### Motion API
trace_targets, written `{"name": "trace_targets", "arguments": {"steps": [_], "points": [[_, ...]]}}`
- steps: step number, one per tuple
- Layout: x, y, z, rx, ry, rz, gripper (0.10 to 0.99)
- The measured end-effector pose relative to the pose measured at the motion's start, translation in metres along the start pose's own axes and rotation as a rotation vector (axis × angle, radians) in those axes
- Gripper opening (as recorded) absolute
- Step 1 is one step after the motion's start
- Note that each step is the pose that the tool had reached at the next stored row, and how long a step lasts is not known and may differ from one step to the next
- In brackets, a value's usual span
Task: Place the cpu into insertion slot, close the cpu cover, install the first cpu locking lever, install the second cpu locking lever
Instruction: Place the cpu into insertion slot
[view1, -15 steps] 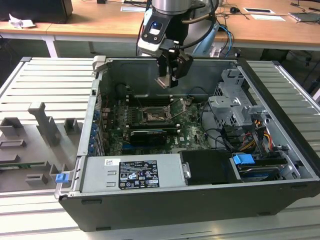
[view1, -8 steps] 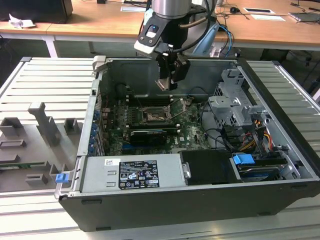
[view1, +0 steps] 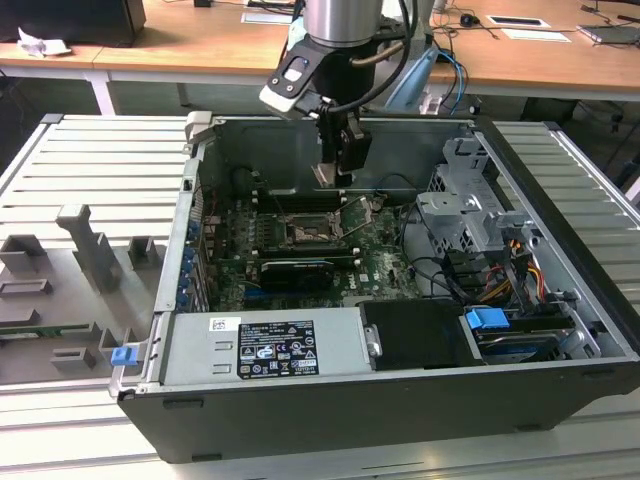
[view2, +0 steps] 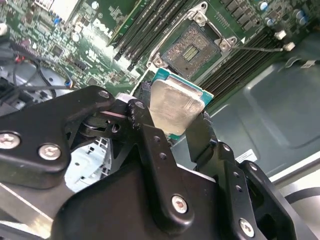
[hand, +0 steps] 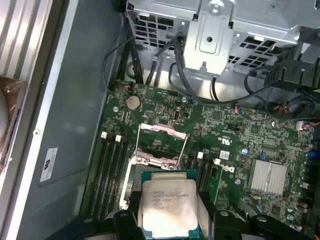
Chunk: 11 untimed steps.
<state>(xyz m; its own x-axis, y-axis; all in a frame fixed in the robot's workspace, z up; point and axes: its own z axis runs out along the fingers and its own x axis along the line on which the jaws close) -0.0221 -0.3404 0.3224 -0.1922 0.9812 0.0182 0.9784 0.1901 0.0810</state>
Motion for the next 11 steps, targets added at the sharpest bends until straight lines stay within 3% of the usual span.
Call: {"name": "trace_targets", "arguments": {"steps": [11], "points": [[-0.0003, -0.0012, 0.0143, 0.000, -0.0014, 0.020, 0.525]]}}
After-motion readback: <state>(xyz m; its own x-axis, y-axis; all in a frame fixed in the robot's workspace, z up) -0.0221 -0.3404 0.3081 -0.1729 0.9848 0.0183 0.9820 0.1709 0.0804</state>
